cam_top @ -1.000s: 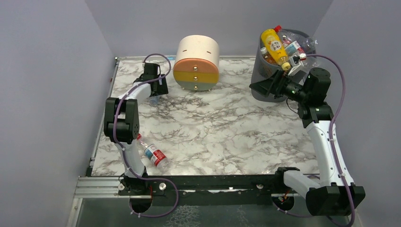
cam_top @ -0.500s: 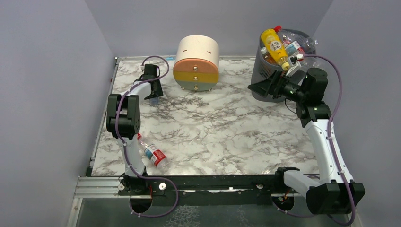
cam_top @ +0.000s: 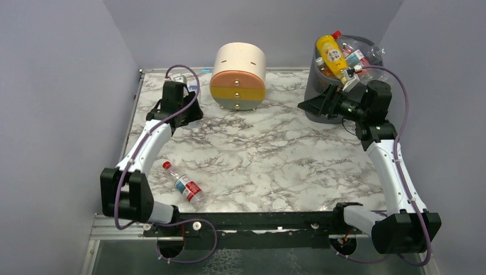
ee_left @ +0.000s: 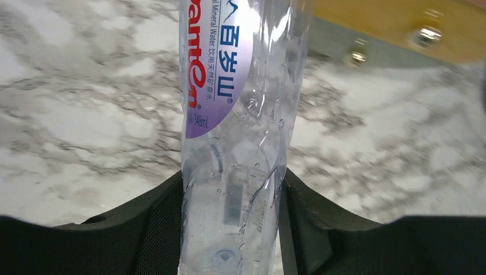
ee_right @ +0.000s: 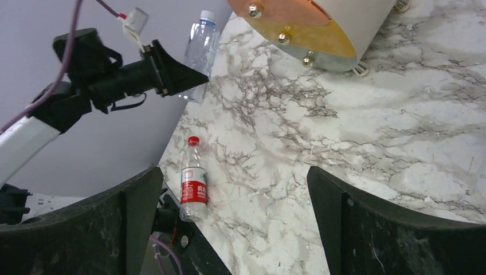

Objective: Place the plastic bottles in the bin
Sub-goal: Pick up the plastic bottle at the center of the board, then place the plastic bottle in the trash bin.

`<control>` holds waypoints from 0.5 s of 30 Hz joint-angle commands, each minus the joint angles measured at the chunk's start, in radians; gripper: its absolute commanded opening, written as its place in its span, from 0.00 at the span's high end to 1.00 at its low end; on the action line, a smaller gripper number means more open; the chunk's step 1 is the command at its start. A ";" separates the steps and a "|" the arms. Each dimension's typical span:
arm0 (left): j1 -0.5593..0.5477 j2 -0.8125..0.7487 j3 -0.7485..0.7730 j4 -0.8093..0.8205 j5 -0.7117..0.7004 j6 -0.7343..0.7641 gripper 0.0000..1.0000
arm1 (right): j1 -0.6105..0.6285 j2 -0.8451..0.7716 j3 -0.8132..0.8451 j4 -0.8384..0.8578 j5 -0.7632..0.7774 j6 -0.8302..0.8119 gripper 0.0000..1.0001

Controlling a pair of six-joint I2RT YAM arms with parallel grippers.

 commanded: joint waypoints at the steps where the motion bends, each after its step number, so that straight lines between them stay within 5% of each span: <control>1: -0.091 -0.171 -0.055 -0.039 0.247 -0.053 0.47 | 0.010 0.024 0.047 0.002 -0.057 0.001 0.00; 10: -0.291 -0.276 0.043 -0.004 0.460 -0.137 0.45 | 0.012 0.088 0.220 0.000 -0.144 0.080 0.00; 15: -0.370 -0.253 0.016 0.171 0.598 -0.162 0.44 | 0.018 0.154 0.244 0.083 -0.221 0.161 0.00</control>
